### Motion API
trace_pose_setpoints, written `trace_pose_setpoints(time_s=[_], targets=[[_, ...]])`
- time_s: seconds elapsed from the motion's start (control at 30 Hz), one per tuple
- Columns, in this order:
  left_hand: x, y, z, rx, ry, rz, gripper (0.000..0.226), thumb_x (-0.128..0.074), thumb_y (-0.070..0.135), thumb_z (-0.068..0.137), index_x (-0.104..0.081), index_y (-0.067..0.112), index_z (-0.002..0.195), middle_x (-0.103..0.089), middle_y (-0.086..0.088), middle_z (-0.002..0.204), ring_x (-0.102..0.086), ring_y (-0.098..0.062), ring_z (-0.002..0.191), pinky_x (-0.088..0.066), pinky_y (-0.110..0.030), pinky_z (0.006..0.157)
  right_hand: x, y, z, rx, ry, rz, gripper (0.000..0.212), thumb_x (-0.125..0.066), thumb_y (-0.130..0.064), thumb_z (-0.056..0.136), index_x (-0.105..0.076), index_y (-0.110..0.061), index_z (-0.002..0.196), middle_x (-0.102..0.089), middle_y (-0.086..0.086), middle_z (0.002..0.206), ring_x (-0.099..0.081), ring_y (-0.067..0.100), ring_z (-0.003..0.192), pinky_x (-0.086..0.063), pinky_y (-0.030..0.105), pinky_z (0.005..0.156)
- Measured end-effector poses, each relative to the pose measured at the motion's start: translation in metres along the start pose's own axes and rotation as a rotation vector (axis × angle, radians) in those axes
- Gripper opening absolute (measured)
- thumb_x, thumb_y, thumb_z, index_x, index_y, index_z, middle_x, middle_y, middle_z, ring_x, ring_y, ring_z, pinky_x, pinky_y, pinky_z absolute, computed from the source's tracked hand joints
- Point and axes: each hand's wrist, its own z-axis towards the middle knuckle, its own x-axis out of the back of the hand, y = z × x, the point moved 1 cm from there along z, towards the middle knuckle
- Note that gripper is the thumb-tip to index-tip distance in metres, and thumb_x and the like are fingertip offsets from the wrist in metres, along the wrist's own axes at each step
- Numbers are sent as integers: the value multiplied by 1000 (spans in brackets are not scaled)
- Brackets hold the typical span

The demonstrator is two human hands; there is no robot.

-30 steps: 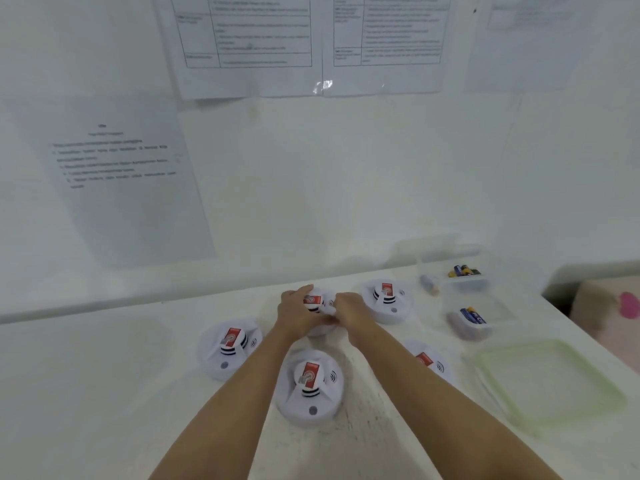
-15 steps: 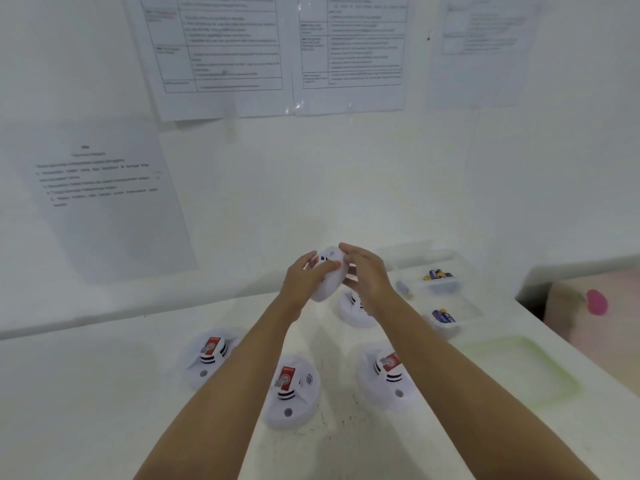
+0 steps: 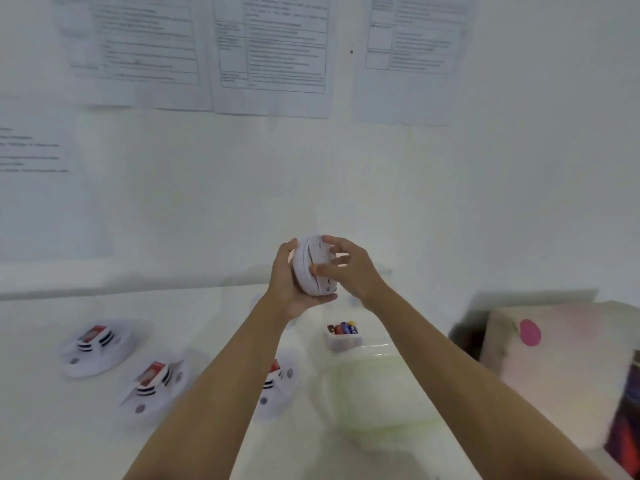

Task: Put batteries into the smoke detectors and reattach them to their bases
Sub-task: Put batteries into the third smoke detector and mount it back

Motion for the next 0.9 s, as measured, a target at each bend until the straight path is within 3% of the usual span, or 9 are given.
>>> trace_pose_setpoints(time_s=[0.2,0.4,0.67,0.9], targets=[[-18,-37,8,19,72,-48,51,-47,60,82,-67,19,104,-66,-12,106,-59,-32,100,-38,-52,101,29,22,-4,55,10,-305,70,-81,-21,67,-50,-9,128,-51,3,121,-49,12,98,-42,23,82],[-29,-46,2,-18,151,-146,42,-46,53,83,-66,17,90,-65,-10,85,-57,-25,84,-44,-40,82,34,23,-6,95,-36,-311,62,-82,-18,65,-56,-5,119,-55,5,113,-49,12,95,-40,22,79],[-22,-49,-5,-33,172,-154,41,-45,52,83,-67,18,90,-68,-9,82,-57,-26,85,-43,-41,84,30,19,-8,184,-174,-457,62,-81,-17,65,-52,-7,119,-48,11,116,-49,21,105,-41,26,86],[-19,-50,-8,-33,155,-100,45,-40,52,86,-66,16,92,-69,-8,84,-57,-25,84,-43,-40,80,32,26,-12,129,-150,-332,71,-84,-21,57,-51,-10,118,-50,2,111,-48,14,98,-40,20,76]])
